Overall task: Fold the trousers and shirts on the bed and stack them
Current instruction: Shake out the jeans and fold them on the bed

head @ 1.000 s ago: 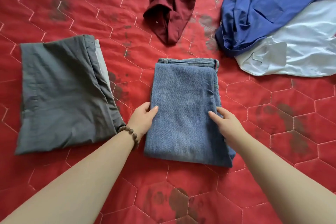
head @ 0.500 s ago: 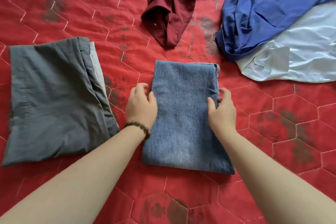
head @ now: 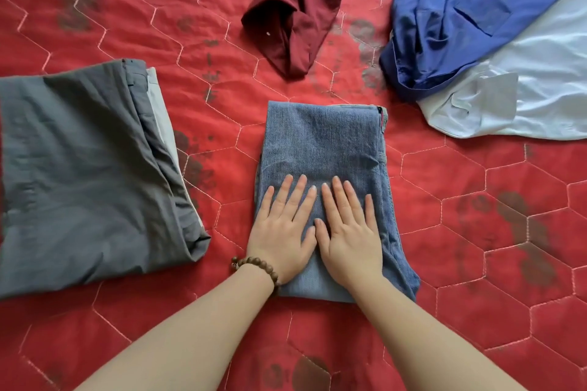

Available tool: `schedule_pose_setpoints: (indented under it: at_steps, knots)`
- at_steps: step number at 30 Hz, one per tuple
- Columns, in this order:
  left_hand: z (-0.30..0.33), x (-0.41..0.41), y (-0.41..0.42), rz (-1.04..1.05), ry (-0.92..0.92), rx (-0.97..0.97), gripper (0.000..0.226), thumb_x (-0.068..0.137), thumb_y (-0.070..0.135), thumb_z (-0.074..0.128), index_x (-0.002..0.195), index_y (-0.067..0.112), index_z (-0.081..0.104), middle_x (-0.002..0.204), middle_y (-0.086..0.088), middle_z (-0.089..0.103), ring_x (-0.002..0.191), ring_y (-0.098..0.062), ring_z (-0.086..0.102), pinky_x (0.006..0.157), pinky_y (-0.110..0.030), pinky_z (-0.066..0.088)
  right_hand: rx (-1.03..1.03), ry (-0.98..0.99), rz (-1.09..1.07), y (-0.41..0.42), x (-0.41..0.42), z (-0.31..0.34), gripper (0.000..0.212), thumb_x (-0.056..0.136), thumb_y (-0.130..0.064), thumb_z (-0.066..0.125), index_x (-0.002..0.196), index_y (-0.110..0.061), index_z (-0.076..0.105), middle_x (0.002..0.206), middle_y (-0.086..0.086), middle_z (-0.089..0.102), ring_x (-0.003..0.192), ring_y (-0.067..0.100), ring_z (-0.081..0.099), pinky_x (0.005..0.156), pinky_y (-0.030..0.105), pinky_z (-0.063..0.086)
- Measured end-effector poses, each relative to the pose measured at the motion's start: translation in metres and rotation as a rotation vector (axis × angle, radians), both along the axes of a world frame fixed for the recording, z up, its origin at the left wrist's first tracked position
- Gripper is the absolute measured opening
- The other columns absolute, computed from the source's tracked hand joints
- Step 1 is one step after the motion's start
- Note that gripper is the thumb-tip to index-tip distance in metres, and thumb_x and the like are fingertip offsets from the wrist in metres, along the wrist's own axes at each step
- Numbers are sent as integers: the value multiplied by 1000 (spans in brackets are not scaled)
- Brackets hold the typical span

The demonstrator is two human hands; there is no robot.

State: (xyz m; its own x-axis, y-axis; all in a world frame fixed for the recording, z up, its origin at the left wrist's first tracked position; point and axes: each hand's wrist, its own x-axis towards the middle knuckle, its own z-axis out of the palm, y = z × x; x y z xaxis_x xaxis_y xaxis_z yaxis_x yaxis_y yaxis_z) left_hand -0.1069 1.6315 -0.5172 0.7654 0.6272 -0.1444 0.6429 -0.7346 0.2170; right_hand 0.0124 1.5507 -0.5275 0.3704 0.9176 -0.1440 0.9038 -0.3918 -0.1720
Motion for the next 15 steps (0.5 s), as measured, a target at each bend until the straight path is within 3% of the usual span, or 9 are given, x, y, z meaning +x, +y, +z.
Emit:
schedule_pose_setpoints:
  at_steps: [3,6,10,15]
  knots:
    - [7,22,14,109,-37,2,63,89,37,27,147,14,33,156,-11,22,146,-28,16,118,-50,11,6,-75,-122,23,2,6,60,95,-37,25,148,-10,31,156,8,25,145,22,20,118,51,9]
    - [7,51,52,82,56,64,64,91,41,13,152,21,19,160,-8,7,147,-27,1,118,-48,-4,27,-113,25,59,30,11,59,96,-33,23,149,-8,29,157,7,23,146,24,18,118,50,6]
    - [-7,68,91,115,125,116,63,93,56,16,151,35,6,161,-1,-7,145,-33,-13,115,-59,0,-14,-160,122,87,72,4,59,98,-42,24,152,-21,17,160,0,11,148,17,5,118,51,-4]
    - [-17,65,92,167,45,66,67,87,65,16,149,45,4,160,8,-11,140,-47,-17,111,-62,3,38,-159,-11,83,77,-14,63,93,-57,22,151,-37,11,160,2,-5,148,17,-4,117,55,-2]
